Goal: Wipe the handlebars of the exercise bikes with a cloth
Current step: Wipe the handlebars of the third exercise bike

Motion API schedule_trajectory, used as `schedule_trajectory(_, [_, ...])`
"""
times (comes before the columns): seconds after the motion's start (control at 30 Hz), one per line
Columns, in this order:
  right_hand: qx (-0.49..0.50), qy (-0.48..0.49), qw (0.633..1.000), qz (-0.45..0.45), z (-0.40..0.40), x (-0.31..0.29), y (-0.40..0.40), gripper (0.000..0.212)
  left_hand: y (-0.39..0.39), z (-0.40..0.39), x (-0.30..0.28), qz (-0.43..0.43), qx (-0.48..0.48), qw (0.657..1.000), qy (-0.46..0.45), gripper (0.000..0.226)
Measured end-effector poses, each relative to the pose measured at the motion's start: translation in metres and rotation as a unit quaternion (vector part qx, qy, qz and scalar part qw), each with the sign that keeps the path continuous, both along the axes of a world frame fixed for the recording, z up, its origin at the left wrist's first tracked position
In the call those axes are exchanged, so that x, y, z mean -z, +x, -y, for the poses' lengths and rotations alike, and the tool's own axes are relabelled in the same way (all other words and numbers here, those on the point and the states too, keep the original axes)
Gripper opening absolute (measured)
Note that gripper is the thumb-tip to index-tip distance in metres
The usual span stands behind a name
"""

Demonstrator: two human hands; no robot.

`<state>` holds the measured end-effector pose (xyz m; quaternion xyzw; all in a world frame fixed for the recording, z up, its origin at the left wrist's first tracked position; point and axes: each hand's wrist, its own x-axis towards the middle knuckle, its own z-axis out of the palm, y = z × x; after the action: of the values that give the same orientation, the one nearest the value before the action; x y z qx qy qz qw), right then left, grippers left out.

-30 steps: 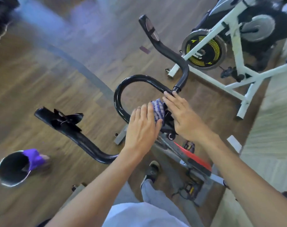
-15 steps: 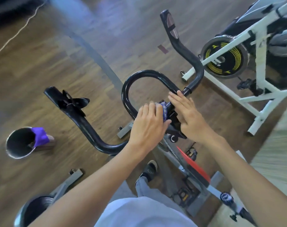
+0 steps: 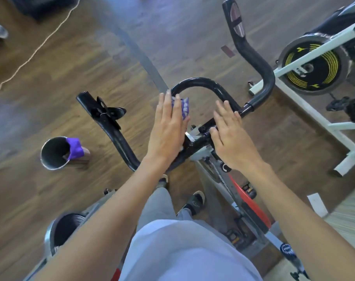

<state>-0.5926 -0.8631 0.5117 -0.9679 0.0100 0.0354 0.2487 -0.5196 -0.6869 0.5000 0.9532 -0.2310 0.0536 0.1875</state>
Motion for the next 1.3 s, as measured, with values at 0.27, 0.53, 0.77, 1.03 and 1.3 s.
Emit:
schedule_trajectory(0.27, [0.083,0.017,0.996,0.007,-0.011,0.007,0.000,0.069,0.075,0.023,-0.007,-0.059,-0.048,0.992,-0.100,0.052])
schedule_trajectory(0.53, [0.155,0.123,0.979,0.044,0.019,0.003,0.002,0.066,0.114,0.090,-0.017,0.054,0.059,0.995,0.064,0.052])
schedule_trajectory(0.77, [0.170,0.054,0.984,-0.002,0.084,-0.003,0.003,0.065,0.069,0.132,-0.005,0.083,0.269,0.959,-0.004,0.043])
schedule_trajectory(1.03, [0.148,0.011,0.988,-0.050,0.092,-0.011,-0.001,0.077,0.107,0.110,-0.019,0.034,0.273,0.961,0.034,0.042])
schedule_trajectory(1.3, [0.084,0.028,0.996,-0.022,0.056,-0.010,-0.007,0.075,-0.017,0.057,-0.021,-0.054,0.186,0.979,-0.056,0.043])
